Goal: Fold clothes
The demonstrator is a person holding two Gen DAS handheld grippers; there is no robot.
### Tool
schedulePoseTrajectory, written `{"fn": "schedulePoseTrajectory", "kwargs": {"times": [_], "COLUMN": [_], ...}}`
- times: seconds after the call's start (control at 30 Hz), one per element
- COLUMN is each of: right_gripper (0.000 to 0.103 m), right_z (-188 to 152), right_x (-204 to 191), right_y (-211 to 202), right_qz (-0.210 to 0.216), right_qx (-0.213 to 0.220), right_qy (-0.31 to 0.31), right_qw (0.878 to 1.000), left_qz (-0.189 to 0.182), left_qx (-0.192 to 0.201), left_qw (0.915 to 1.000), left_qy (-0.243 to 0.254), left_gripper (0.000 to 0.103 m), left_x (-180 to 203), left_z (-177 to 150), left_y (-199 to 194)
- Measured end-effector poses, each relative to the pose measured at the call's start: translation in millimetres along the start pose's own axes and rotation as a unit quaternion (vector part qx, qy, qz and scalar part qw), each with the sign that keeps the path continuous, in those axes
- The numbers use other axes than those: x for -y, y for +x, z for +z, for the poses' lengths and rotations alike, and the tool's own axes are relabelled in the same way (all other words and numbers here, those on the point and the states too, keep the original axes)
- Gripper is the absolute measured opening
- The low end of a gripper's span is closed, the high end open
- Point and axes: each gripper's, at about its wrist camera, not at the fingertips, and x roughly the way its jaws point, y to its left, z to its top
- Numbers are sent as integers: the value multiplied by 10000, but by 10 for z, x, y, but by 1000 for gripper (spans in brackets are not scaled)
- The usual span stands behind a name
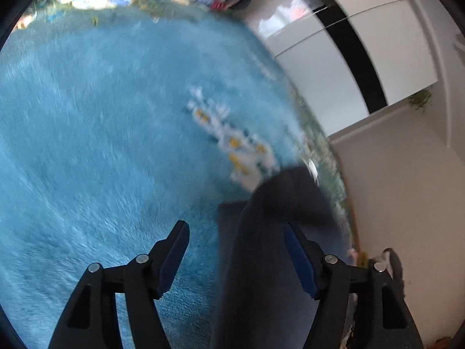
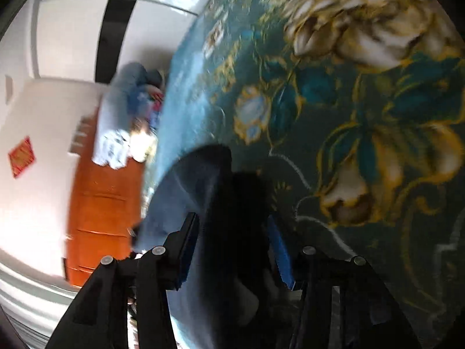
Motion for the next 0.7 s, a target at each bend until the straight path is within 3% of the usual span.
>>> {"fn": "schedulePoseTrajectory", "kwargs": {"times": [0.07,0.1,0.13,0.17,0.23,0.3,0.4,0.53,0.63,0.7], "right_gripper": [51,51,50,48,31,21,13,9,9,9], "right_z": [22,37,53,68,96,90,62,57,89,141], "right_x": [-105,-161,-217,-265,-360,-443,-567,-783,-936,-832], "right_y": [120,168,212,218,228,204,150,-54,-217,-113], "right_qz": [-185,-256,-324,-375,-477,-620,-856,-376,-42,-356], "right_qx": [1,35,72,135,254,279,381,734,1079,1035], "right_qy": [-158,-224,-288,-342,-453,-623,-852,-1140,-1426,-1383], "right_qw": [9997,9994,9990,9986,9975,9957,9920,9900,9839,9843], "left_qz": [-48,-3,77,151,271,364,434,-256,-170,215], "left_qx": [-77,-79,-66,-54,-42,-34,64,747,897,720], "left_qw": [10000,9999,9997,9993,9983,9968,9940,9923,9901,9927], "left_qy": [13,91,217,334,516,707,1002,951,1062,938], "left_gripper": [70,63,50,44,17,5,4,3,3,3], "left_x": [29,77,136,192,290,399,565,711,737,571], "left_z": [0,10,18,28,58,40,-16,83,131,139], "left_y": [62,69,62,54,34,29,-14,-395,-461,-291]}}
